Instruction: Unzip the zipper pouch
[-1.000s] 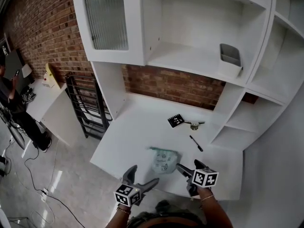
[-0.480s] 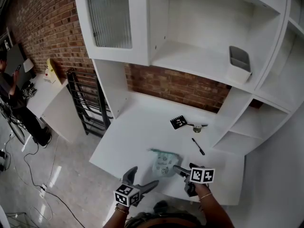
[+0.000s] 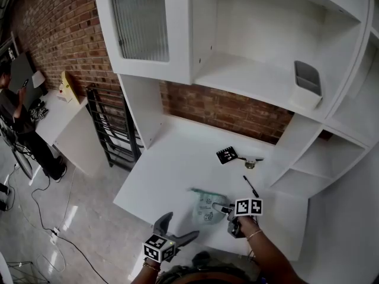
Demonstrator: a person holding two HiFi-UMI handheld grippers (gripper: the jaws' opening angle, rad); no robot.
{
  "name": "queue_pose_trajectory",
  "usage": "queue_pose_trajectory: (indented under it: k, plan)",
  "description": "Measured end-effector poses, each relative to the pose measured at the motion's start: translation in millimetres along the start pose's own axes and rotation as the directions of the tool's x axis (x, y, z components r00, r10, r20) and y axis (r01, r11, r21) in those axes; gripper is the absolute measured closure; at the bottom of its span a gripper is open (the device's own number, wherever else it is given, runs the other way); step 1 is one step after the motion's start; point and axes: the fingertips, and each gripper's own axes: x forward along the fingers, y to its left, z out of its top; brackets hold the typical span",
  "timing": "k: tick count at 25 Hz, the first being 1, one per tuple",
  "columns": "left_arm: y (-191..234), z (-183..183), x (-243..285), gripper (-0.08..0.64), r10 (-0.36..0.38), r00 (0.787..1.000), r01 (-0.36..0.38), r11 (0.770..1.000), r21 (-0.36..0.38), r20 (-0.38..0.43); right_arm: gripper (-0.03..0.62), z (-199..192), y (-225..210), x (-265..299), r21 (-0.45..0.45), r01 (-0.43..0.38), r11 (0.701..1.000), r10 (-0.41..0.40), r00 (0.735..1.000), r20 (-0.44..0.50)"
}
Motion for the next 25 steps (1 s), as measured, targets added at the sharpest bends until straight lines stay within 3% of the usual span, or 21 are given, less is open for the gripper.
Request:
queue_pose_trajectory:
  k: [3,7,14,16,18,20,25]
  plan:
    - [-0.4,2.4,-1.3,-0.003,0.002,1.0,-0.002,1.0,-0.004,0.001,0.162,8.1,-5.0,8.5,0.146,-0.041,0.988,0.042,0.999,-0.008]
    - [1.4,4.3,-3.6,-0.003,0.017,1.0,-0.017,1.0,-0.018,0.014,0.227,18.6,-11.8,16.5,0.331,-0.112,0.937,0.118,0.993,0.0]
    - [9.1,4.6,-8.2,-0.003,0.043,0.999,-0.042,0.999,-0.015,0.023,0.295,11.9,-27.9,29.6,0.448,-0.088,0.89,0.127,0.99,-0.058]
    - [9.2,5.1,-8.6,-0.003,0.045,0.999,-0.044,0.999,-0.017,0.025,0.388,11.0,-36.2,34.8,0.487,-0.072,0.87,0.113,0.992,-0.055]
    - [8.4,5.4,-7.8,-0.003,0.046,0.999,-0.046,0.999,-0.019,0.028,0.455,8.4,-40.7,40.0,0.491,-0.063,0.869,0.109,0.992,-0.065]
    - [7.5,4.6,-6.9,-0.003,0.048,0.999,-0.048,0.999,-0.009,0.022,0.531,6.8,-39.6,42.7,0.456,-0.068,0.887,0.114,0.991,-0.074]
    - [2.8,4.5,-7.4,-0.003,0.044,0.999,-0.044,0.999,0.021,0.016,0.569,16.1,-11.8,31.7,0.211,-0.13,0.969,0.137,0.99,-0.017]
